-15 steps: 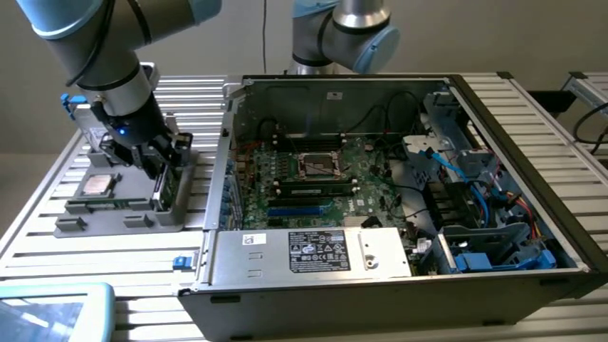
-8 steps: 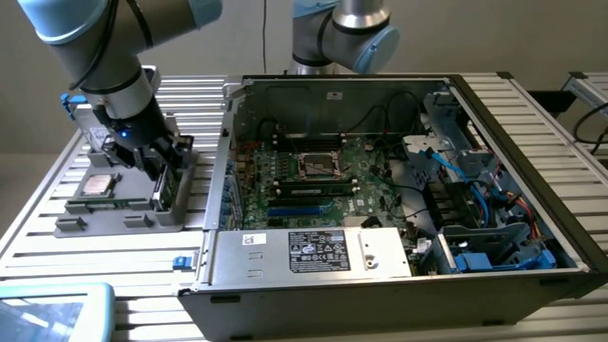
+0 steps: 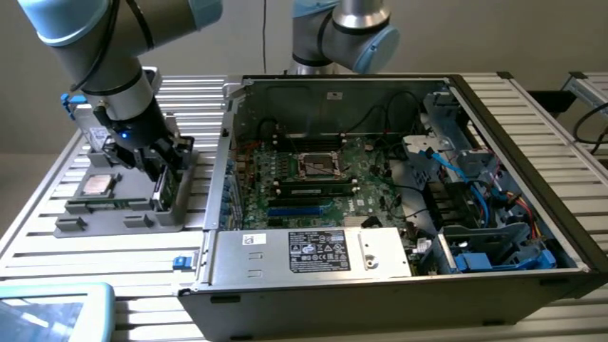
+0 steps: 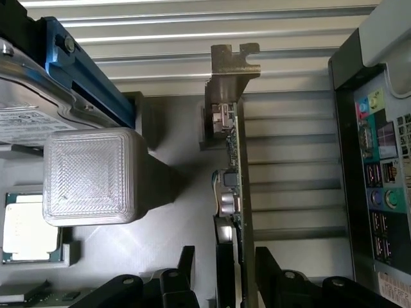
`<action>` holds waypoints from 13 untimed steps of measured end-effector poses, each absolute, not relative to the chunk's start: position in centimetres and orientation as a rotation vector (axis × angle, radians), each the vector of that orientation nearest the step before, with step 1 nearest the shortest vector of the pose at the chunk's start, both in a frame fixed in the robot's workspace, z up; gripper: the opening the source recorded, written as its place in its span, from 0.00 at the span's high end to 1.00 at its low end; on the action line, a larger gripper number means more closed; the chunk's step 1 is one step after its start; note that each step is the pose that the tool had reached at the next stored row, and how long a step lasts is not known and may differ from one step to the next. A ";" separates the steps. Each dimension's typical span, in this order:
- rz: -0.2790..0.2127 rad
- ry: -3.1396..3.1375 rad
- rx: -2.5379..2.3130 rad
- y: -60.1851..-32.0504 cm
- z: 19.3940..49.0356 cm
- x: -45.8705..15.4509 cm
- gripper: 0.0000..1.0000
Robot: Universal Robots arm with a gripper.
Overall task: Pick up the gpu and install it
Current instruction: 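Pick up the gpu and move the gpu toward the slot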
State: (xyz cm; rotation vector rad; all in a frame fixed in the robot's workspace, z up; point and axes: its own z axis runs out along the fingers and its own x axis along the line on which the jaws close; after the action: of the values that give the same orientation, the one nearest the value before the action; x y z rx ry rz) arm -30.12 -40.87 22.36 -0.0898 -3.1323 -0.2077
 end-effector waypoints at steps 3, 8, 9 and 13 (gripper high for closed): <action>-0.207 -3.133 -0.093 -40.9 22.4 -30.1 0.52; -0.206 -3.133 -0.094 -40.9 22.4 -30.1 0.71; -0.206 -3.132 -0.094 -40.9 22.4 -30.1 0.73; -0.206 -3.133 -0.094 -40.9 22.4 -30.1 0.73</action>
State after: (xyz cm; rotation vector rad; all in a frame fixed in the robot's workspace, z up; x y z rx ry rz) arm -30.08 -40.87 22.35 -0.0939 -3.1326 -0.2059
